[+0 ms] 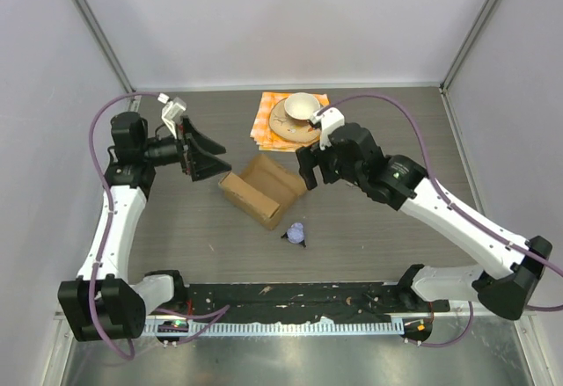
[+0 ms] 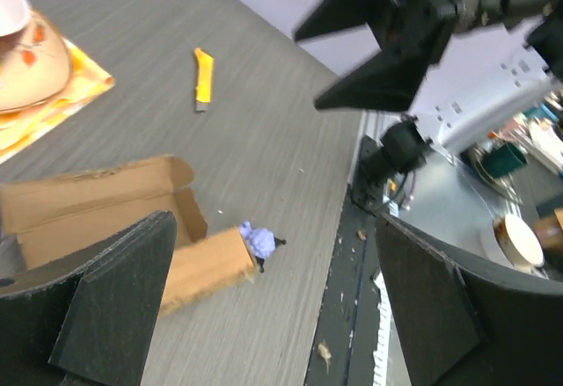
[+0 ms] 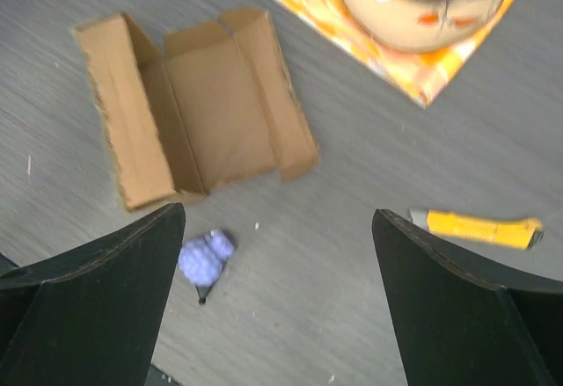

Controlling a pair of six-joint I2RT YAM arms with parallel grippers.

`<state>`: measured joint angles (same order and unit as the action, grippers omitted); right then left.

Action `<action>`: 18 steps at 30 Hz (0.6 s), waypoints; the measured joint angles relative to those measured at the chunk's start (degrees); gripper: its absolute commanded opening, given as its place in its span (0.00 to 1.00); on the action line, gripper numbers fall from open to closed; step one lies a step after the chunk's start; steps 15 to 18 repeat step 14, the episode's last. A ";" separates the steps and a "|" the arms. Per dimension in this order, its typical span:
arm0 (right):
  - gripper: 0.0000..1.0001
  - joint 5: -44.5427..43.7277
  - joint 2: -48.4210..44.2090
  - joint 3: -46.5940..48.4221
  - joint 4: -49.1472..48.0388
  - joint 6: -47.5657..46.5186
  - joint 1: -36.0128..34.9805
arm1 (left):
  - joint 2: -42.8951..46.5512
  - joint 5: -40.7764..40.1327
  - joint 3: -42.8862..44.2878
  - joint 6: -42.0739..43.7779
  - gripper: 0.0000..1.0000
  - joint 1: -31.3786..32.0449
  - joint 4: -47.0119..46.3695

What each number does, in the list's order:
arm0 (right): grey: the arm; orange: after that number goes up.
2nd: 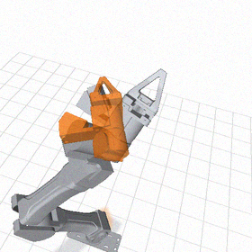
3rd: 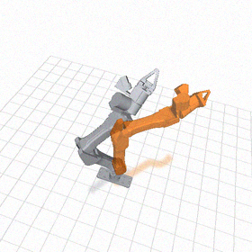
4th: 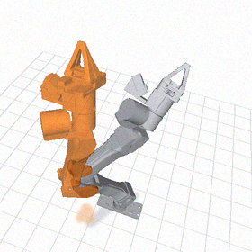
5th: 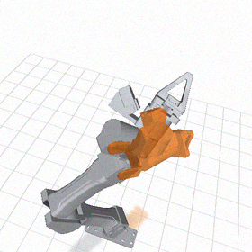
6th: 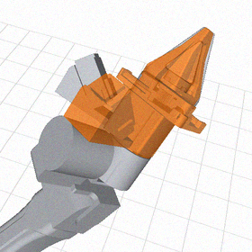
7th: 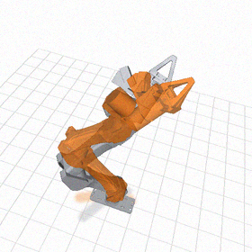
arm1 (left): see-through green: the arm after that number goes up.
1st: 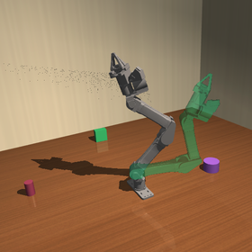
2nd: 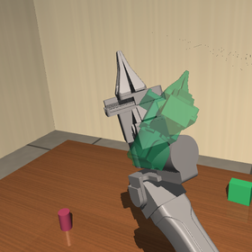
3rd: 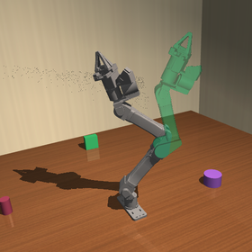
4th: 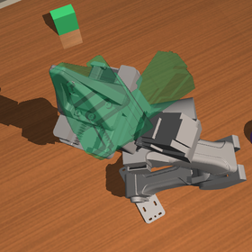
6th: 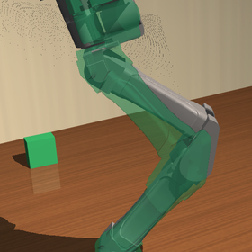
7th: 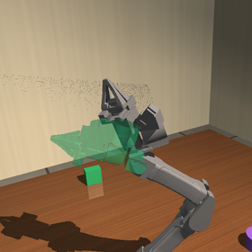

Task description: Unpack the express box

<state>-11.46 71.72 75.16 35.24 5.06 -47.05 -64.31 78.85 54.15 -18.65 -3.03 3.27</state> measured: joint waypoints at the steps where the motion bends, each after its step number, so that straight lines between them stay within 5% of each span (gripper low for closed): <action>1: 0.94 -0.35 -1.57 -2.32 -0.04 1.60 0.04 | -0.09 -1.88 2.34 3.43 1.00 -0.02 5.90; 9: 0.95 0.44 -6.71 -9.57 -0.50 6.05 0.04 | -5.29 -15.04 11.56 20.76 1.00 -0.13 35.12; 18: 0.96 1.07 -6.75 -9.97 -2.21 6.19 0.04 | -5.09 -19.85 10.73 21.33 1.00 -0.15 40.24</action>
